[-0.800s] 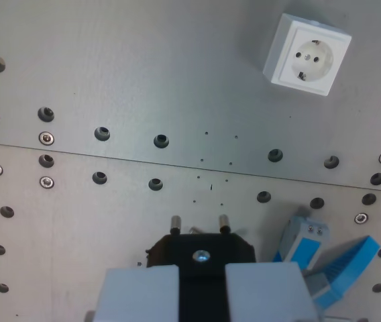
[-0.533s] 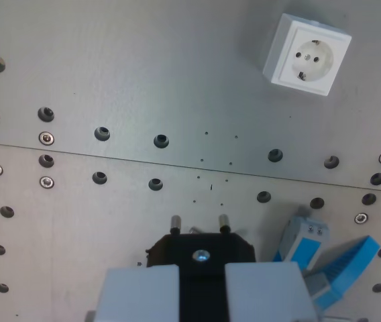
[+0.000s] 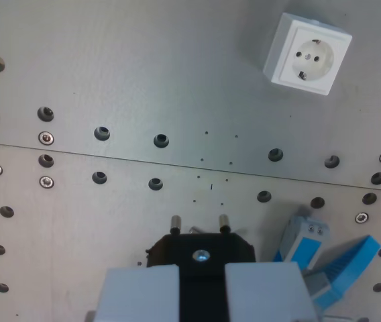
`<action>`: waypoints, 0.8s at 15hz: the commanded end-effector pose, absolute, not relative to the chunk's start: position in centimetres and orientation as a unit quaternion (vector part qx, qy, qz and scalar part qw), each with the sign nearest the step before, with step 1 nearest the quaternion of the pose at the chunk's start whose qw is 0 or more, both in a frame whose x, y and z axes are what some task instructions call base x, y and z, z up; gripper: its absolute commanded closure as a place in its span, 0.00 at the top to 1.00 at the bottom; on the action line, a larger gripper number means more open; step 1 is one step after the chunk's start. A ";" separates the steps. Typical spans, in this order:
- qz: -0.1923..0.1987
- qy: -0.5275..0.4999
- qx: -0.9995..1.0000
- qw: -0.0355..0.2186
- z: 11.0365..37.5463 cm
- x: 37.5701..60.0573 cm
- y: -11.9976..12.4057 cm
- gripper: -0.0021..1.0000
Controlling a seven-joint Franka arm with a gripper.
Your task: Move above the white socket
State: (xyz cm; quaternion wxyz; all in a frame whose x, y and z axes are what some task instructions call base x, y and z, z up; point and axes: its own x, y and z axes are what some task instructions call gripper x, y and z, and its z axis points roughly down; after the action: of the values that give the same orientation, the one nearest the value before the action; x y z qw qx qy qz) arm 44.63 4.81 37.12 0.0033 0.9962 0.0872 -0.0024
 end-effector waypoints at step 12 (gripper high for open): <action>0.036 0.056 0.998 0.009 32.9 44.8 2.7 0.00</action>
State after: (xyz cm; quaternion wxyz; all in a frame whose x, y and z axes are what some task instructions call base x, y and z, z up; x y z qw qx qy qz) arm 44.94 3.16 33.48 0.0037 0.9974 0.0706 -0.0101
